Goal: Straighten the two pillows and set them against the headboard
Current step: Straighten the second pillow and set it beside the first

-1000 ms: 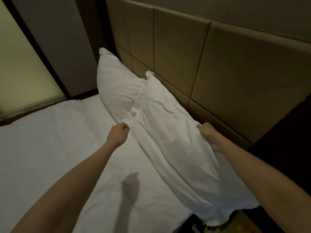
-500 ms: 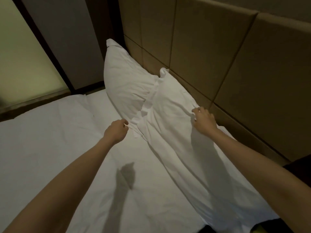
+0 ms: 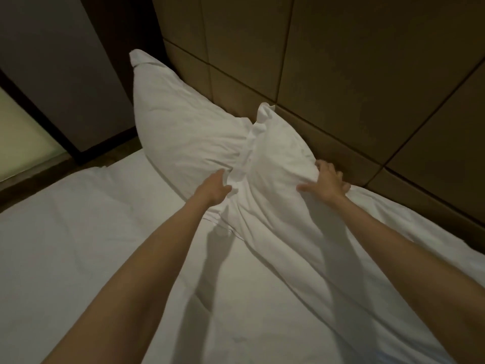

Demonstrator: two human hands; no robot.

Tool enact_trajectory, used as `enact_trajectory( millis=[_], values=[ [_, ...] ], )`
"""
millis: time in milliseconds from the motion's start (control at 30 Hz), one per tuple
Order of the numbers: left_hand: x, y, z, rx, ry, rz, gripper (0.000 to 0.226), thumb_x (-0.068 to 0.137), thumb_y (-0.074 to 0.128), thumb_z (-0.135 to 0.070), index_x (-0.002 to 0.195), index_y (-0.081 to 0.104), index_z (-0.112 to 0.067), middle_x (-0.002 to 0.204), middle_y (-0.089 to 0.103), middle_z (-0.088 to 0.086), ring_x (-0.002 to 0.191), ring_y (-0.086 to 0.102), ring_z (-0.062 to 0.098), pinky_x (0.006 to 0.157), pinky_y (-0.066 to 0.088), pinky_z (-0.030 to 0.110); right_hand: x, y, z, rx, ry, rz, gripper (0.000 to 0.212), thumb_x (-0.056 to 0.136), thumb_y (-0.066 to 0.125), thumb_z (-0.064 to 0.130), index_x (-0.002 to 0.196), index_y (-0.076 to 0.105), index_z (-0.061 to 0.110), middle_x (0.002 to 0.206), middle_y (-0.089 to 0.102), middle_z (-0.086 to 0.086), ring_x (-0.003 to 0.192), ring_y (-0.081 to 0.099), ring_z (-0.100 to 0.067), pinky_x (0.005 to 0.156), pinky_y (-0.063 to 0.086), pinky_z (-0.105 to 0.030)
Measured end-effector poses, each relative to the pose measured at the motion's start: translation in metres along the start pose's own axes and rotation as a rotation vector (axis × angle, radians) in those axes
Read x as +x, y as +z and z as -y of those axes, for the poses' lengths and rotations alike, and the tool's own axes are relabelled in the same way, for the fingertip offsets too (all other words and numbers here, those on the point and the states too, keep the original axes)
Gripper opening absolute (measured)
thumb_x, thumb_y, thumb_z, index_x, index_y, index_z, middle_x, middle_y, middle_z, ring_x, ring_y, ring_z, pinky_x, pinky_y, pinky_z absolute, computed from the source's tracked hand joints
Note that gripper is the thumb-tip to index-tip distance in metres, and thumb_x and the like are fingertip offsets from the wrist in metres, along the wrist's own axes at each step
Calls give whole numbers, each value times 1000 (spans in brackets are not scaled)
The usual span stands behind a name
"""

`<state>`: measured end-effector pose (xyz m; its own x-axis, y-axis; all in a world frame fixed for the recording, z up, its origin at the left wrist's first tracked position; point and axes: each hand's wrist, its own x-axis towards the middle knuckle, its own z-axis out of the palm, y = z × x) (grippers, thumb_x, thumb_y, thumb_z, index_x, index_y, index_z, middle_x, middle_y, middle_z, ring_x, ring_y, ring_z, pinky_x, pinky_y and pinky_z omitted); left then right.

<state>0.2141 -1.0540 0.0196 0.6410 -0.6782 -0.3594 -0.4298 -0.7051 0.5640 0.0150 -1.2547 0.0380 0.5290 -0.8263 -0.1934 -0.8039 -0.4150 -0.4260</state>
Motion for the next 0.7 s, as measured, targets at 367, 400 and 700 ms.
enact_trajectory(
  millis=[367,400,700],
  values=[
    [74,18,-70,-499,168,149,54,92,48,-48,136,48,-17,130,55,0,116,51,16,93,34,27,-38,15,2,587,-120,-197,12,89,60,26,84,59,15,76,60,9,89,58,-19,97,31,-47],
    [75,20,-73,-542,191,96,36,92,51,-40,119,60,-17,109,60,0,95,54,13,84,37,27,-38,9,3,595,-121,-214,12,89,60,25,83,58,15,76,60,8,88,58,-19,98,33,-48],
    [71,-14,-74,-583,74,-421,16,84,59,-22,68,61,-17,68,61,-4,64,52,12,66,44,29,-9,-24,32,599,-277,-379,11,85,62,23,78,55,27,77,54,10,87,53,-16,88,33,-47]
  ],
)
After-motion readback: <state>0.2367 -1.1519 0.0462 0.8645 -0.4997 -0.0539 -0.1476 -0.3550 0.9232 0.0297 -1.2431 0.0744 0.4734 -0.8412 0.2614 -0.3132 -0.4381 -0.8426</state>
